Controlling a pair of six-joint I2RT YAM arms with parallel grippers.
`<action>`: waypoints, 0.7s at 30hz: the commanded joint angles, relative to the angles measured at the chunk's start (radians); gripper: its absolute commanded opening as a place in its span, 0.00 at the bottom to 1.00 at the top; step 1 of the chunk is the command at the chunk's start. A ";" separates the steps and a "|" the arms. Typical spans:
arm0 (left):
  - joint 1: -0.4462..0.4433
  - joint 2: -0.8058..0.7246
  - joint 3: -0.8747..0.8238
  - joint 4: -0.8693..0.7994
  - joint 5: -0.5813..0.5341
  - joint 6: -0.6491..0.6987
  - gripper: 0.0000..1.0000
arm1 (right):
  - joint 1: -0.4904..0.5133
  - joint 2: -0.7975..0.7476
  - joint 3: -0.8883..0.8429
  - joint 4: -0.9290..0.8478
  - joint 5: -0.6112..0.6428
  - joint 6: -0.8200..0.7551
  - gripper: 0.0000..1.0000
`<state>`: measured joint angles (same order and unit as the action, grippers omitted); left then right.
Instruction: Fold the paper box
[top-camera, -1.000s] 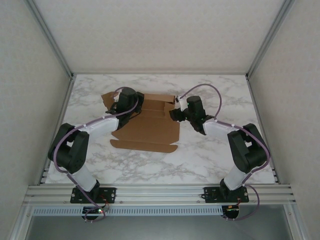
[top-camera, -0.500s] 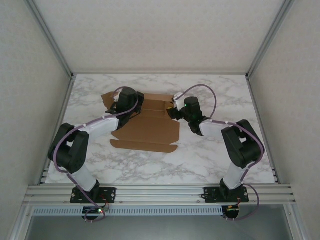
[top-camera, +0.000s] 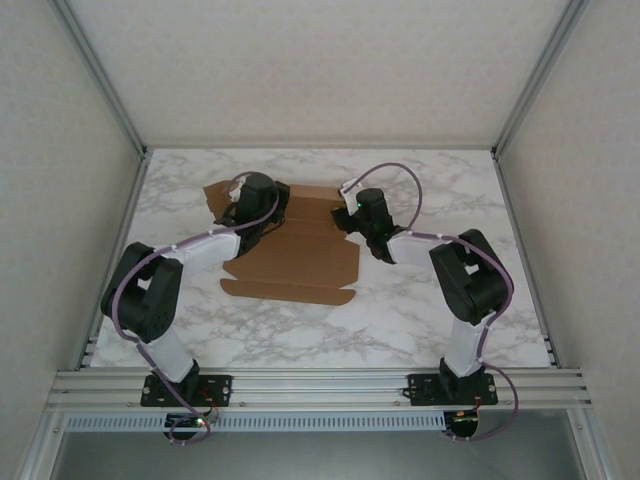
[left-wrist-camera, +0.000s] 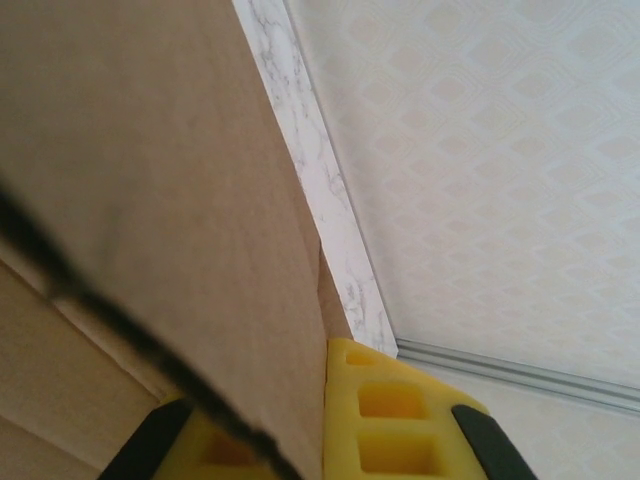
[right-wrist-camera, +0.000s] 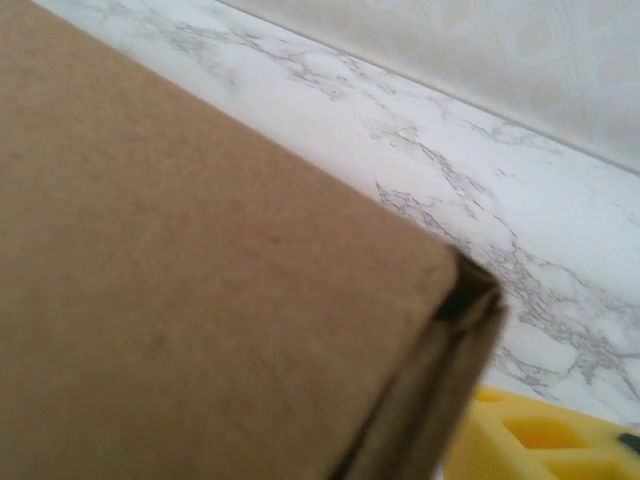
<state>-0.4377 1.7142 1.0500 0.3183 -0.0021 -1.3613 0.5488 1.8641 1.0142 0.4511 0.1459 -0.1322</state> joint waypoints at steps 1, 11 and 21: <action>-0.012 0.054 -0.017 -0.222 -0.004 0.006 0.00 | 0.014 0.029 0.044 -0.058 0.153 0.055 0.56; -0.030 0.042 0.015 -0.269 -0.005 -0.036 0.00 | 0.037 0.055 0.078 -0.137 0.285 0.130 0.41; -0.056 0.007 0.018 -0.319 -0.031 -0.093 0.00 | 0.084 0.090 0.159 -0.232 0.483 0.149 0.09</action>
<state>-0.4660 1.7145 1.0897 0.2344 -0.0647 -1.4487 0.6266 1.9148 1.1255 0.2916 0.4713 0.0311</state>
